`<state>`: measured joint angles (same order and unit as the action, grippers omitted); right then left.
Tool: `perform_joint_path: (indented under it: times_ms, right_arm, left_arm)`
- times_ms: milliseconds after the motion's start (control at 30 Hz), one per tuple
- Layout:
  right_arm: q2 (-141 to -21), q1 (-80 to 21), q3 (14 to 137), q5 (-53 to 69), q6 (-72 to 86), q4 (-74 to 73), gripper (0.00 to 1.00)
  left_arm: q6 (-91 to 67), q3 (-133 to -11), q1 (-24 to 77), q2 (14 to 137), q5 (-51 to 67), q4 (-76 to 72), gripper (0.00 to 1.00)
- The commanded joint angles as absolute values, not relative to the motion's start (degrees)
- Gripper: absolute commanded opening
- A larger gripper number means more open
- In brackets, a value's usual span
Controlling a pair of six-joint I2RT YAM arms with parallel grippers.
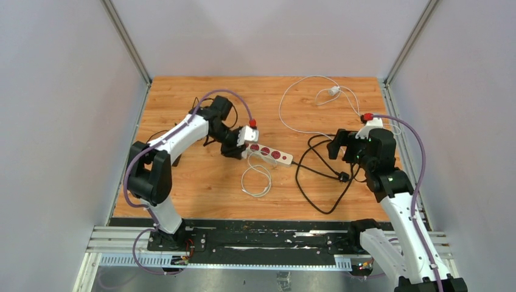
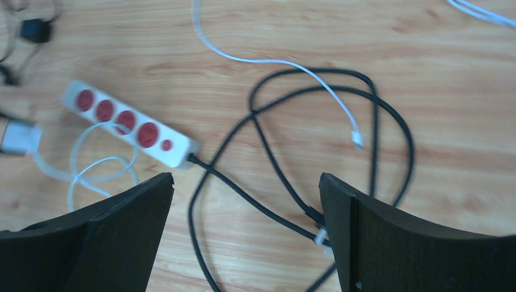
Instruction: Insert the plug
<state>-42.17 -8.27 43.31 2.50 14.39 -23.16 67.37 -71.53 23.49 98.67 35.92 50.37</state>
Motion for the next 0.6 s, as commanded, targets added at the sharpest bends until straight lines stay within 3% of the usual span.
perform_joint_path:
  times_ms: [0,167,267,400,567]
  right_arm:
    - [-43.90,-11.19,43.73,23.10,7.83,-13.34,0.96]
    - [-51.68,-25.20,54.51,28.72,-5.66,-17.31,0.95]
    - [-54.64,-30.48,60.21,34.50,-12.01,-21.13,0.96]
    - [-54.93,-32.43,62.73,39.40,-15.82,-23.01,0.96]
    - [-53.56,-33.73,61.94,44.90,-17.81,-24.17,0.96]
  left_arm:
    - [58.01,-82.55,23.64,94.44,50.12,49.86,0.00]
    - [54.32,-90.61,24.16,93.98,63.53,49.84,0.00]
    - [52.42,-92.74,26.51,92.93,63.17,49.84,0.00]
    - [51.38,-88.46,30.93,88.12,61.22,49.83,0.00]
    - [54.28,-79.95,35.03,80.85,68.41,49.98,0.00]
